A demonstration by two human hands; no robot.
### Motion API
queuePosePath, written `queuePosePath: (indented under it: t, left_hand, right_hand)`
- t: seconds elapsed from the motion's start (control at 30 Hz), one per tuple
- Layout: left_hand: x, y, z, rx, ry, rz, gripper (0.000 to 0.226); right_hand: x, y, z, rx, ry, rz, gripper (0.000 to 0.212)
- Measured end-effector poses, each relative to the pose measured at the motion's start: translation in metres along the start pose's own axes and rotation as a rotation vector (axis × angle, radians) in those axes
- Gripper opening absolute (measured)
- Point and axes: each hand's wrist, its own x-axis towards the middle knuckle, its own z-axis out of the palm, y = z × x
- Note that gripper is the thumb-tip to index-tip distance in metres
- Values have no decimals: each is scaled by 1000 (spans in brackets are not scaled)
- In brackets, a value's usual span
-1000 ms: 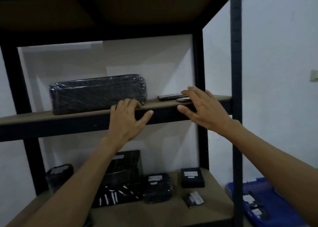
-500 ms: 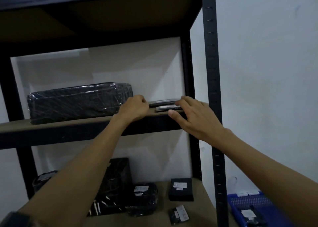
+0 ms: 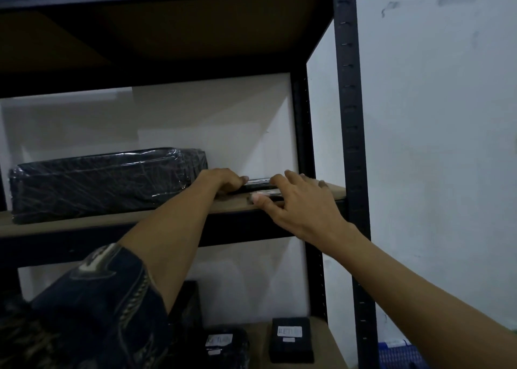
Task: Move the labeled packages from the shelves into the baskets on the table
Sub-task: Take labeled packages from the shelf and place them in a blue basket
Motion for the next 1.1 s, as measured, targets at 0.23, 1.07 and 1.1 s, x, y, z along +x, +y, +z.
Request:
queuePosePath:
  t: [0.23,1.07,1.1]
  left_hand:
    - [5,-2,2,-87,-36,15,49]
    - [14,-5,2,-499,17,-20,24]
    - [15,-5,2,-521,16,-21,25]
  right_hand:
    - [-5,-3,5,-78,38,0,69]
    - [-7,0,11,-67,128,13,74]
    - [-7,0,11,-72,132,11,74]
